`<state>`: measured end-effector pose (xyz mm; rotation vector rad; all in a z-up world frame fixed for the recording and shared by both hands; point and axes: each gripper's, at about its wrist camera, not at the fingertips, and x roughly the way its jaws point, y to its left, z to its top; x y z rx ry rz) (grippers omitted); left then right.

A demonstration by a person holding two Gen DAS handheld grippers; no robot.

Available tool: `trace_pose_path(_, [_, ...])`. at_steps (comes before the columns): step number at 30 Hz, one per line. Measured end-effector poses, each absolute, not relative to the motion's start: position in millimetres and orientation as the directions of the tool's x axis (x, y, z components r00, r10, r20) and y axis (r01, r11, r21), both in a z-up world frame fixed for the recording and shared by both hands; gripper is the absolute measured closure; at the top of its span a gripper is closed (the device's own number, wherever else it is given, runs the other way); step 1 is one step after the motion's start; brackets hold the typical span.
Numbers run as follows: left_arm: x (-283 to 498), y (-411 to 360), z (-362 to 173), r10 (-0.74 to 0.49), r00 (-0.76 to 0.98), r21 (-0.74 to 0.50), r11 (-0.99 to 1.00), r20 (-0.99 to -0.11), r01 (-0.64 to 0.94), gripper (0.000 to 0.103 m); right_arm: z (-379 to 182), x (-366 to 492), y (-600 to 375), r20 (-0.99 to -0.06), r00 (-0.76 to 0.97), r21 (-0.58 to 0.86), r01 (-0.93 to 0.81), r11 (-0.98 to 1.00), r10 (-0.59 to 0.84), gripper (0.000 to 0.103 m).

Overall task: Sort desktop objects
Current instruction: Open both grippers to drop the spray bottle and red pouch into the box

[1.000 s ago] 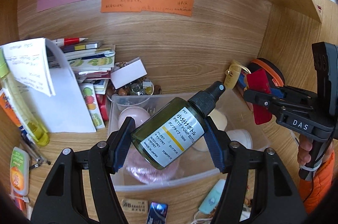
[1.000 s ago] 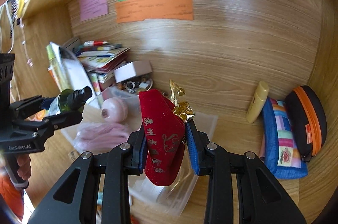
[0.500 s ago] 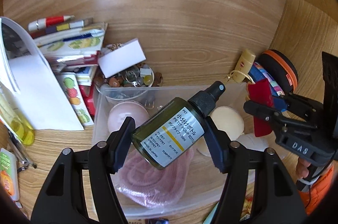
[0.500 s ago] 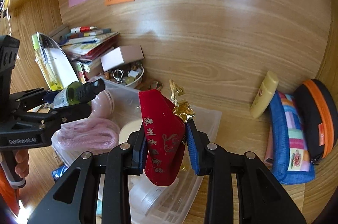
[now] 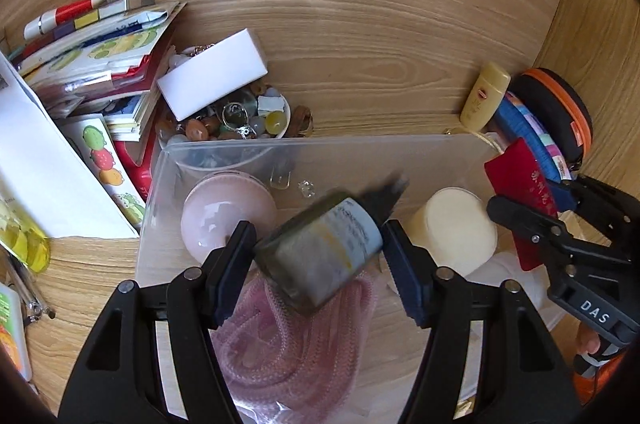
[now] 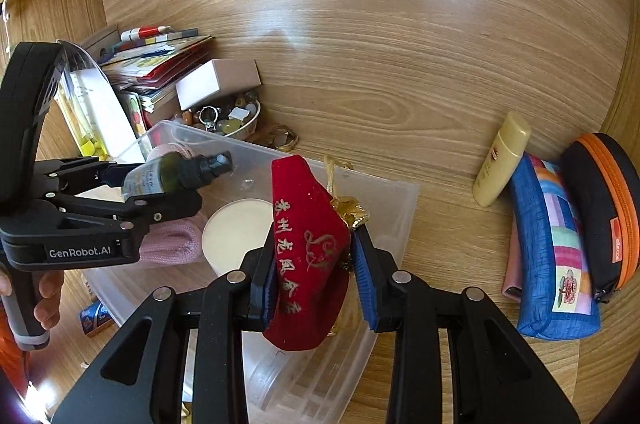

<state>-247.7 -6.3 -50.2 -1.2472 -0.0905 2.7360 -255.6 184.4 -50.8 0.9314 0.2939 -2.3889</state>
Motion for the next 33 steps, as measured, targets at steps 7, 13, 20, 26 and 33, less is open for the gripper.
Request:
trace_pose_path(7, [-249, 1, -54, 0.131, -0.647, -0.088, -0.991, -0.751, -0.098, 0.038, -51, -251, 179, -0.675, -0.615, -0.033, 0.577, -0.816, -0.407, 0.058])
trace_pose_path(13, [-243, -2, -48, 0.123, -0.664, -0.083, -0.992, -0.738, -0.091, 0.028, -47, -244, 175, -0.652, -0.645, -0.075, 0.579, -0.812, -0.399, 0.041])
trace_pose_path(20, [-230, -6, -39, 0.118, -0.680, -0.077, -0.993, -0.724, -0.090, 0.025, -42, -241, 175, -0.629, -0.661, -0.082, 0.580, -0.811, -0.409, 0.032])
trace_pose_path(26, [-212, -11, -26, 0.108, -0.715, -0.073, -0.994, -0.691, -0.079, 0.013, -38, -239, 175, -0.622, -0.662, -0.074, 0.581, -0.811, -0.417, 0.032])
trace_pose_path(33, [-186, -24, -5, 0.096, -0.751, -0.074, -0.995, -0.654, -0.063, 0.008, -18, -228, 180, -0.584, -0.691, -0.083, 0.573, -0.815, -0.427, 0.022])
